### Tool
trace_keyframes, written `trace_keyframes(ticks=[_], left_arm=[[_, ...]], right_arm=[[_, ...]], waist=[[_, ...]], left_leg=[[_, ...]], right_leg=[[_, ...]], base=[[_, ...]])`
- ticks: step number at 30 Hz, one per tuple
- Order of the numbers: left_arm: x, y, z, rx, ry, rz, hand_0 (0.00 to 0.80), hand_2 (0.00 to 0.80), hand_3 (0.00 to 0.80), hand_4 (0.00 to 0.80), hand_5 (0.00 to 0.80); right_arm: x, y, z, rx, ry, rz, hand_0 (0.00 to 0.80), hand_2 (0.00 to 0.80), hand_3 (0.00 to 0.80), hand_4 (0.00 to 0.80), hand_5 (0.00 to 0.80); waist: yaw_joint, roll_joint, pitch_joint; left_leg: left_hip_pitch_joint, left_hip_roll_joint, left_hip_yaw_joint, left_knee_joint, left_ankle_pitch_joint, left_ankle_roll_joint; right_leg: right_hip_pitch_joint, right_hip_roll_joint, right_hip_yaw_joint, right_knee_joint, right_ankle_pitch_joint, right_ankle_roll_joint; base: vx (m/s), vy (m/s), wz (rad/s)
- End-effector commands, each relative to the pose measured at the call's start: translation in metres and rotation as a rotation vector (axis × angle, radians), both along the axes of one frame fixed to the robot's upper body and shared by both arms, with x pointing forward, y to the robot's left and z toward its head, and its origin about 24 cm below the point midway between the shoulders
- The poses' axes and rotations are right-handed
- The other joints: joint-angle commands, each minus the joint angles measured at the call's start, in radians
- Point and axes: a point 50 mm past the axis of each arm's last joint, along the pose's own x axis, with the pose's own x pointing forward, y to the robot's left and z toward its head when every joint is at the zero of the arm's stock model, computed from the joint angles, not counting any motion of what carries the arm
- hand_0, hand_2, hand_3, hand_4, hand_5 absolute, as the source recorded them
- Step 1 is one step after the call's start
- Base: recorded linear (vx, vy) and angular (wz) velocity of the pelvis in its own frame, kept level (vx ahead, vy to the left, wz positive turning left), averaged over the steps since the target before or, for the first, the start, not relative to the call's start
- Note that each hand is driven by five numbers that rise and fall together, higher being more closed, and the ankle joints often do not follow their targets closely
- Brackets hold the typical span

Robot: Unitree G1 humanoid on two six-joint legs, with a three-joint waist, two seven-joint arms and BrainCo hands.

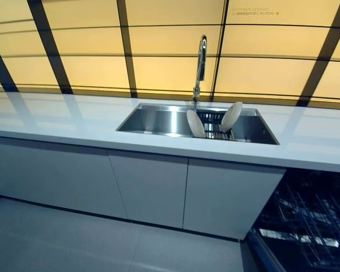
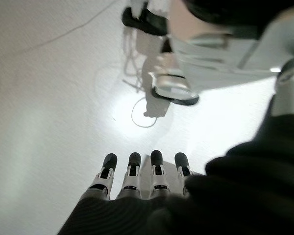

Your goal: Take plates into dishwasher

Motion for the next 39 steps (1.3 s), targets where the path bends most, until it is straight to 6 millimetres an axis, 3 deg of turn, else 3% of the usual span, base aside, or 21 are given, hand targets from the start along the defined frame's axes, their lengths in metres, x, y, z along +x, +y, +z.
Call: trace_keyframes(ticks=[1, 7, 11, 13, 16, 20, 23, 25, 27, 29, 30, 31, 32, 35, 36, 37, 39], left_arm=[[0.035, 0.000, 0.004, -0.003, -0.093, -0.055, 0.000, 0.000, 0.000, 0.000, 0.000], [0.049, -0.003, 0.005, -0.003, -0.110, -0.161, 0.000, 0.000, 0.000, 0.000, 0.000], [0.048, 0.008, 0.008, 0.028, -0.093, -0.205, 0.000, 0.000, 0.000, 0.000, 0.000], [0.047, 0.022, 0.012, 0.059, -0.092, -0.222, 0.000, 0.000, 0.000, 0.000, 0.000], [0.046, 0.037, 0.016, 0.085, -0.094, -0.218, 0.000, 0.000, 0.000, 0.000, 0.000], [0.043, 0.052, 0.021, 0.105, -0.096, -0.175, 0.000, 0.000, 0.000, 0.000, 0.000], [0.039, 0.055, 0.021, 0.118, -0.091, -0.150, 0.000, 0.000, 0.000, 0.000, 0.000], [0.038, 0.056, 0.021, 0.131, -0.079, -0.127, 0.000, 0.000, 0.000, 0.000, 0.000], [0.033, 0.056, 0.020, 0.150, -0.075, -0.053, 0.000, 0.000, 0.000, 0.000, 0.000], [0.029, 0.056, 0.019, 0.149, -0.077, -0.022, 0.000, 0.000, 0.000, 0.000, 0.000], [0.028, 0.056, 0.019, 0.147, -0.076, -0.015, 0.000, 0.000, 0.000, 0.000, 0.000], [0.026, 0.055, 0.018, 0.146, -0.074, -0.009, 0.000, 0.000, 0.000, 0.000, 0.000], [0.021, 0.056, 0.018, 0.146, -0.071, 0.005, 0.000, 0.000, 0.000, 0.000, 0.000], [0.011, 0.060, 0.019, 0.153, -0.064, 0.019, 0.000, 0.000, 0.000, 0.000, 0.000], [0.010, 0.060, 0.019, 0.156, -0.064, 0.021, 0.000, 0.000, 0.000, 0.000, 0.000], [0.009, 0.061, 0.019, 0.156, -0.062, 0.024, 0.000, 0.000, 0.000, 0.000, 0.000], [0.009, 0.061, 0.019, 0.154, -0.057, 0.013, 0.000, 0.000, 0.000, 0.000, 0.000]], right_arm=[[0.015, -0.002, 0.003, -0.007, -0.034, 0.046, 0.000, 0.000, 0.000, 0.000, 0.000], [0.040, 0.010, 0.006, 0.064, -0.045, 0.285, 0.000, 0.000, 0.000, 0.000, 0.000], [0.084, 0.030, 0.020, 0.213, -0.161, 0.433, 0.000, 0.000, 0.000, 0.000, 0.000], [0.131, 0.040, 0.053, 0.272, -0.320, 0.574, 0.000, 0.000, 0.000, 0.000, 0.000], [0.166, 0.038, 0.104, 0.328, -0.500, 0.700, 0.000, 0.000, 0.000, 0.000, 0.000], [0.190, 0.017, 0.185, 0.398, -0.728, 0.829, 0.000, 0.000, 0.000, 0.000, 0.000], [0.199, 0.005, 0.224, 0.471, -0.803, 0.875, 0.000, 0.000, 0.000, 0.000, 0.000], [0.210, 0.000, 0.245, 0.515, -0.834, 0.889, 0.000, 0.000, 0.000, 0.000, 0.000], [0.222, 0.001, 0.260, 0.539, -0.876, 0.899, 0.000, 0.000, 0.000, 0.000, 0.000], [0.230, 0.008, 0.271, 0.570, -0.906, 0.914, 0.000, 0.000, 0.000, 0.000, 0.000], [0.233, 0.010, 0.276, 0.587, -0.921, 0.909, 0.000, 0.000, 0.000, 0.000, 0.000], [0.234, 0.010, 0.277, 0.603, -0.936, 0.889, 0.000, 0.000, 0.000, 0.000, 0.000], [0.236, 0.012, 0.279, 0.624, -0.954, 0.884, 0.000, 0.000, 0.000, 0.000, 0.000], [0.246, 0.017, 0.291, 0.647, -1.019, 0.855, 0.000, 0.000, 0.000, 0.000, 0.000], [0.249, 0.018, 0.298, 0.635, -1.051, 0.850, 0.000, 0.000, 0.000, 0.000, 0.000], [0.251, 0.016, 0.301, 0.627, -1.062, 0.860, 0.000, 0.000, 0.000, 0.000, 0.000], [0.253, 0.014, 0.303, 0.644, -1.081, 0.839, 0.000, 0.000, 0.000, 0.000, 0.000]], waist=[[-0.013, -0.020, 0.012], [-0.001, -0.032, 0.023], [0.015, -0.050, 0.031], [0.017, -0.072, 0.033], [0.001, -0.088, 0.034], [-0.034, -0.103, 0.017], [-0.046, -0.111, -0.003], [-0.044, -0.116, -0.017], [-0.042, -0.125, -0.028], [-0.016, -0.160, -0.015], [0.008, -0.175, 0.001], [0.037, -0.175, 0.018], [0.065, -0.162, 0.031], [0.118, -0.113, 0.049], [0.158, -0.102, 0.054], [0.167, -0.107, 0.054], [0.163, -0.104, 0.043]], left_leg=[[0.023, -0.049, 0.003, 0.032, -0.037, 0.058], [0.006, -0.035, 0.018, 0.003, -0.022, 0.046], [0.010, -0.031, 0.009, -0.004, -0.022, 0.047], [-0.005, -0.024, 0.019, 0.004, -0.023, 0.045], [-0.011, -0.012, 0.042, 0.009, -0.027, 0.041], [0.007, 0.013, 0.073, 0.020, -0.041, 0.024], [0.026, 0.037, 0.086, 0.039, -0.057, 0.006], [0.021, 0.078, 0.085, 0.097, -0.007, -0.018], [-0.018, 0.128, 0.081, 0.269, 0.133, -0.046], [-0.159, 0.101, 0.090, 0.493, 0.212, -0.034], [-0.274, 0.089, 0.106, 0.598, 0.207, -0.022], [-0.351, 0.041, 0.101, 0.611, 0.193, -0.010], [-0.364, 0.002, 0.096, 0.512, 0.185, -0.005], [-0.399, 0.015, 0.134, 0.210, 0.280, -0.031], [-0.455, -0.026, 0.088, 0.115, 0.326, -0.041], [-0.446, -0.046, 0.072, 0.099, 0.294, -0.031], [-0.425, -0.051, 0.090, 0.108, 0.251, -0.017]], right_leg=[[0.001, -0.062, 0.030, -0.079, 0.111, 0.066], [-0.022, -0.087, 0.023, -0.051, 0.102, 0.096], [-0.028, -0.095, 0.011, -0.049, 0.110, 0.105], [-0.038, -0.093, 0.016, -0.042, 0.108, 0.107], [-0.049, -0.089, 0.022, -0.028, 0.103, 0.107], [-0.045, -0.078, 0.030, -0.020, 0.088, 0.100], [-0.029, -0.067, 0.031, -0.019, 0.068, 0.083], [-0.010, -0.050, 0.022, -0.024, 0.053, 0.058], [0.016, -0.025, 0.028, -0.044, 0.045, 0.022], [0.069, -0.026, 0.055, -0.053, 0.024, -0.013], [0.106, -0.025, 0.063, -0.056, 0.011, -0.029], [0.144, -0.021, 0.076, -0.061, 0.000, -0.030], [0.180, -0.009, 0.088, -0.068, -0.012, -0.017], [0.252, 0.046, 0.114, -0.071, -0.056, -0.007], [0.301, 0.063, 0.162, -0.057, -0.093, -0.009], [0.312, 0.055, 0.182, -0.044, -0.113, -0.007], [0.317, 0.048, 0.188, -0.022, -0.142, -0.005]], base=[[0.069, -0.031, -0.06], [0.099, -0.049, -0.04], [0.081, -0.101, 0.02], [0.028, -0.139, 0.01], [0.034, -0.115, 0.01], [0.077, -0.120, 0.04], [0.074, -0.111, -0.09], [0.069, -0.108, -0.08], [0.095, -0.127, -0.26], [0.174, -0.197, -0.34], [0.262, -0.111, -0.38], [0.312, 0.013, -0.55], [0.338, 0.124, -0.72], [0.375, 0.135, -0.68], [0.380, 0.084, -0.58], [0.275, 0.048, -0.30], [0.177, 0.073, -0.44]])
